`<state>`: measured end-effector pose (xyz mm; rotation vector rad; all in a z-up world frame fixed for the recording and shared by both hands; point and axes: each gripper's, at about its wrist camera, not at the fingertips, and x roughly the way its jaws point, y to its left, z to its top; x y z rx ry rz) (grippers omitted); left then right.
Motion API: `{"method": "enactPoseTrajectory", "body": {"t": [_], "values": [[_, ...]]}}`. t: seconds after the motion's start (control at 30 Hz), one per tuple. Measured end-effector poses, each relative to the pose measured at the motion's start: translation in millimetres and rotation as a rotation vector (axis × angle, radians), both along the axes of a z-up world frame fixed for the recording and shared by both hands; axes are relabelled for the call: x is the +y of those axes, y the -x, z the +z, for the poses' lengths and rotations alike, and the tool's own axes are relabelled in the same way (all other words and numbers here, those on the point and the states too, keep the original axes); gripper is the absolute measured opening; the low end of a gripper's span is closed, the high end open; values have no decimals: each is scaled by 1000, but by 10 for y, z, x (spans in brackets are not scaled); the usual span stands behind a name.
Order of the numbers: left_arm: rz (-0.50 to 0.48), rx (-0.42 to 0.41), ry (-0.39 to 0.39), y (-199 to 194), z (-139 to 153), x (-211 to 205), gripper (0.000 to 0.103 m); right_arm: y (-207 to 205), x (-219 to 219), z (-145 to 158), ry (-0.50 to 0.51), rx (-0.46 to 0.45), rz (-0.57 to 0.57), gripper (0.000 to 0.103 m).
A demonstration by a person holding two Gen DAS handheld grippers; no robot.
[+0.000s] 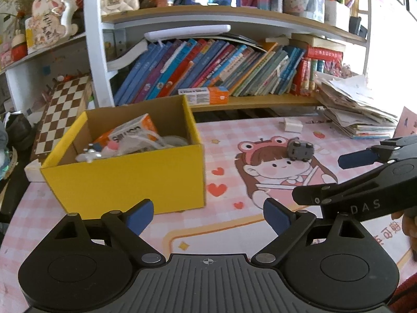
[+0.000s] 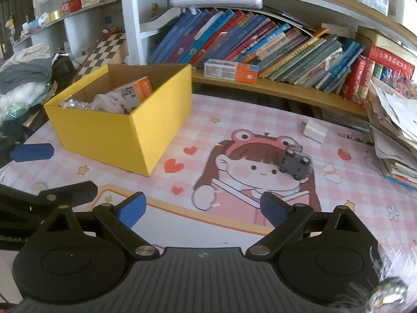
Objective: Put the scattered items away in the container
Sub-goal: 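Withdraw both open tools from the box toward the grey toy car and white charger, then move the left tool toward the grey toy car while the right tool approaches the white charger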
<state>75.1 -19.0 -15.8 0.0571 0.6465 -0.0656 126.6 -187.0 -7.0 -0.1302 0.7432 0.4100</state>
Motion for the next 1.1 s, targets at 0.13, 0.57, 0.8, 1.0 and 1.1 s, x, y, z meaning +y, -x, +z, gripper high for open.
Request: {"method": "enactPoseTrajectory", "body": {"t": [0.13, 0.57, 0.8, 1.0, 1.1], "values": [[-2, 14, -14, -29, -24, -192, 93, -50, -233, -44, -17, 18, -16, 95], [-54, 76, -66, -227, -123, -679, 93, -236, -759, -179, -63, 59, -84, 95], [-85, 73, -84, -481, -100, -850, 93, -475, -929, -189, -66, 43, -104, 95], [-130, 50, -104, -740, -74, -1031, 93, -795, -1035, -119, -61, -6, -108, 95], [-154, 42, -105, -878, -83, -1131, 93, -980, -1086, -81, -57, -22, -116, 95]]}}
